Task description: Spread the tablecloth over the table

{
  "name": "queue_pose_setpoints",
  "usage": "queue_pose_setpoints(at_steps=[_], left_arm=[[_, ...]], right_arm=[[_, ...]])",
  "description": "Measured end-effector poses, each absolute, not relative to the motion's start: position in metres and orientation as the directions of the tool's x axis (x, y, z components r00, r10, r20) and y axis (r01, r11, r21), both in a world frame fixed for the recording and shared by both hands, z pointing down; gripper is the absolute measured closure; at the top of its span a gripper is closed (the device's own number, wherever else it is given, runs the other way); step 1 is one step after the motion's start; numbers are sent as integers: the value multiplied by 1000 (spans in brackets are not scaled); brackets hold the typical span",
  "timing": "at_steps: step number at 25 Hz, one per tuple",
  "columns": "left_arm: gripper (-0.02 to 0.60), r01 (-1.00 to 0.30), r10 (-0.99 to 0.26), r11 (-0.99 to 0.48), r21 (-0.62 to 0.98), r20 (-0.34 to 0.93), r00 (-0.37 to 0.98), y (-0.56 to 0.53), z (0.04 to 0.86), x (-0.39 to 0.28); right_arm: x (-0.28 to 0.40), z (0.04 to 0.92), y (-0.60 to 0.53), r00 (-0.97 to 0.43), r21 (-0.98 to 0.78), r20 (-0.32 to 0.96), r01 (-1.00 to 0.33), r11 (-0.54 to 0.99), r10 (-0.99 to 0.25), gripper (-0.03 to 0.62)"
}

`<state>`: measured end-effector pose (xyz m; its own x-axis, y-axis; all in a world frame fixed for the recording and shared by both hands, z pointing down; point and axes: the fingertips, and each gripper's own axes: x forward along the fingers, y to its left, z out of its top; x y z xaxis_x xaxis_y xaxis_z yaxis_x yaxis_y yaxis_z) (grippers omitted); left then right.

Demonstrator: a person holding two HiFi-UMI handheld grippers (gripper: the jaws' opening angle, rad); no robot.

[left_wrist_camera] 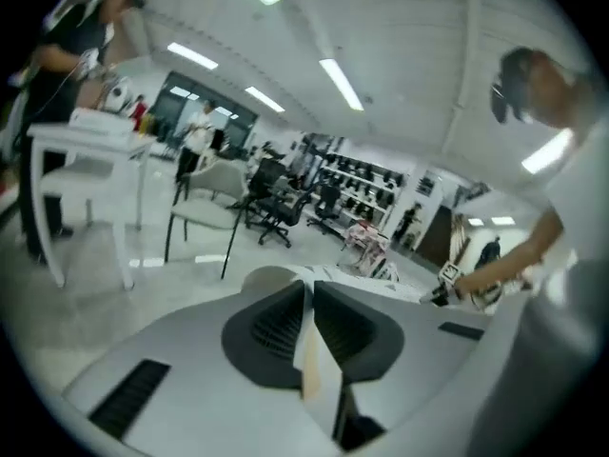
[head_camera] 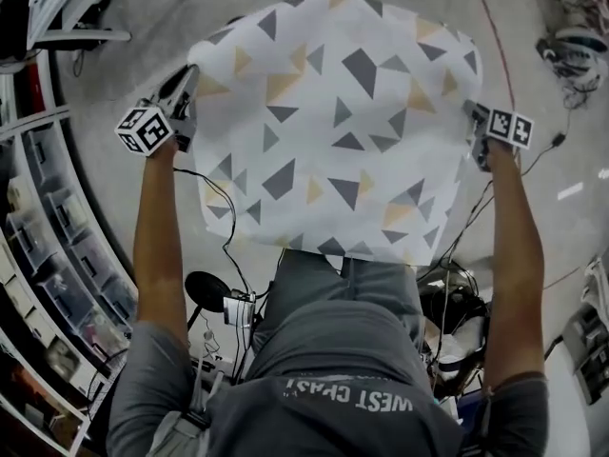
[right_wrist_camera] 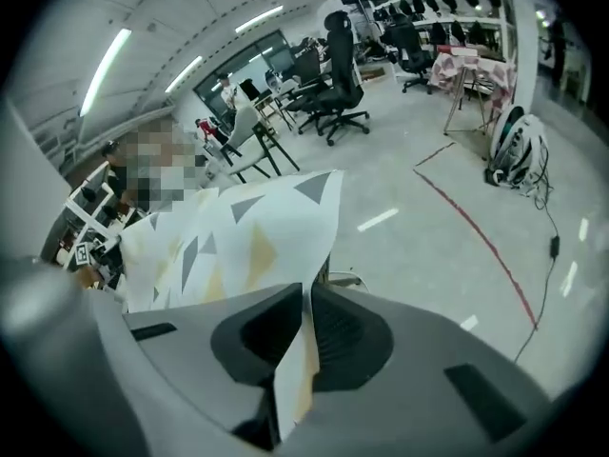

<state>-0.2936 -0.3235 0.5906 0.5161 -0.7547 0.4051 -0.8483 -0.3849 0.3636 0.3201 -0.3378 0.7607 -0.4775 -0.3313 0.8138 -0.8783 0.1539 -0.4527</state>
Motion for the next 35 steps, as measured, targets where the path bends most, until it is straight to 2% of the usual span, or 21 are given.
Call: queue_pose_setpoints(at_steps=[3, 4, 6, 9, 11, 14, 18, 21, 27, 30, 33, 35], left_arm=[[574, -786, -702, -616, 57, 413, 580, -289, 543, -215], [579, -755, -689, -655, -39, 441, 575, -276, 538, -194], [580, -766, -726, -622, -163, 487, 485, -269, 547, -191], [577, -912, -806, -390, -128, 526, 270, -290, 583, -257], [567, -959, -802, -271, -89, 572, 173, -310, 618, -299], [552, -987, -741, -157, -36, 665, 94, -336, 676, -341], [534, -997, -590, -59, 54, 803, 79, -347, 734, -366], [520, -993, -534, -112, -28, 845, 36, -333, 744, -371], [520, -969, -658, -180, -171, 753, -11, -309, 704, -360], [520, -936, -714, -273, -221, 698, 43, -296, 683, -326], [520, -896, -685, -392, -208, 716, 134, -273, 693, -280], [520, -889, -662, -418, -187, 733, 157, -262, 709, -264]], right_arm=[[327, 757, -330, -475, -455, 807, -879, 145, -351, 566], [329, 757, -328, -472, -450, 807, -881, 148, -355, 568], [328, 757, -329, -464, -438, 810, -885, 157, -358, 568], [325, 758, -331, -443, -401, 830, -896, 189, -338, 565], [326, 757, -330, -426, -372, 843, -903, 217, -328, 563], [323, 758, -332, -414, -357, 845, -908, 220, -338, 563], [313, 761, -340, -386, -328, 858, -920, 216, -339, 565], [312, 760, -342, -381, -324, 861, -922, 213, -338, 563], [315, 755, -340, -355, -301, 871, -932, 201, -340, 566], [310, 757, -344, -347, -293, 872, -935, 200, -344, 568], [311, 759, -338, -329, -281, 880, -942, 181, -343, 571], [314, 759, -336, -310, -264, 888, -948, 175, -339, 571]])
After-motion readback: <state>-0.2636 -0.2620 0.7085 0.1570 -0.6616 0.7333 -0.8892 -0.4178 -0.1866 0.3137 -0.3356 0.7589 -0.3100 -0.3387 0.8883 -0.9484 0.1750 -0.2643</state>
